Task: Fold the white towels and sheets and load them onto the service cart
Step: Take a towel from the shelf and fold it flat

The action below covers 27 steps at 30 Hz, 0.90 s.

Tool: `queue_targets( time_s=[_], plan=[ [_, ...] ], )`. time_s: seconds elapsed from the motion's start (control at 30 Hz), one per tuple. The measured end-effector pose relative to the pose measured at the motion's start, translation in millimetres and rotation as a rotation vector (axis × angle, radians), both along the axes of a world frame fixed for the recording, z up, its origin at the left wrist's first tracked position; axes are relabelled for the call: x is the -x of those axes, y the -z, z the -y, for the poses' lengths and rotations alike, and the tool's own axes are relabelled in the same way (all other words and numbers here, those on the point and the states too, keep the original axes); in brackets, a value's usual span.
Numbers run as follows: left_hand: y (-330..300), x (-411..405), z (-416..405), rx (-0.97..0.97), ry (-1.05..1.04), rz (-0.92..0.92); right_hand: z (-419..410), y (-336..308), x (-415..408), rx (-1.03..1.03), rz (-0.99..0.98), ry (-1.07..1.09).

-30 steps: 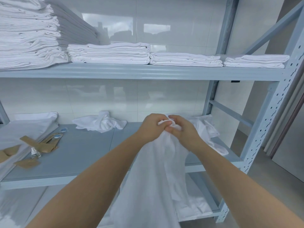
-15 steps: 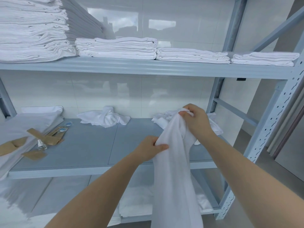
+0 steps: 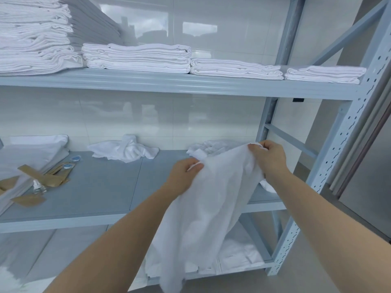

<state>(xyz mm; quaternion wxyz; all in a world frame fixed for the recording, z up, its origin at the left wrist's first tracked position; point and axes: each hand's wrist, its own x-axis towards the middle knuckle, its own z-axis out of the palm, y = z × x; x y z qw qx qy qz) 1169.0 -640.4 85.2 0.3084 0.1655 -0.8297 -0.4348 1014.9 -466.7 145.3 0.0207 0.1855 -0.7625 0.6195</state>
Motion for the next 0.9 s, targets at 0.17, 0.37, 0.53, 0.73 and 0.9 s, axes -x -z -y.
queue_targets(
  time_s=[0.17,0.37,0.53,0.73,0.9],
  plan=[
    [-39.7,17.6,-2.0,0.217,0.147,-0.013,5.3,12.4,-15.0,-0.082,-0.046,-0.301],
    [-51.6,18.2,-0.9,0.279,0.234,0.02,28.7,23.5,-35.4,-0.223,-0.121,-0.61],
    [-44.9,5.6,8.9,0.145,0.179,0.019,42.0,23.0,-39.4,-0.189,-0.213,-0.445],
    [-25.8,-14.8,27.2,0.116,0.08,0.148,43.2,18.7,-31.1,-0.044,-0.157,-0.306],
    [-7.5,-29.2,41.4,0.089,0.068,0.236,32.4,13.9,-15.3,0.013,-0.071,-0.153]
  ],
)
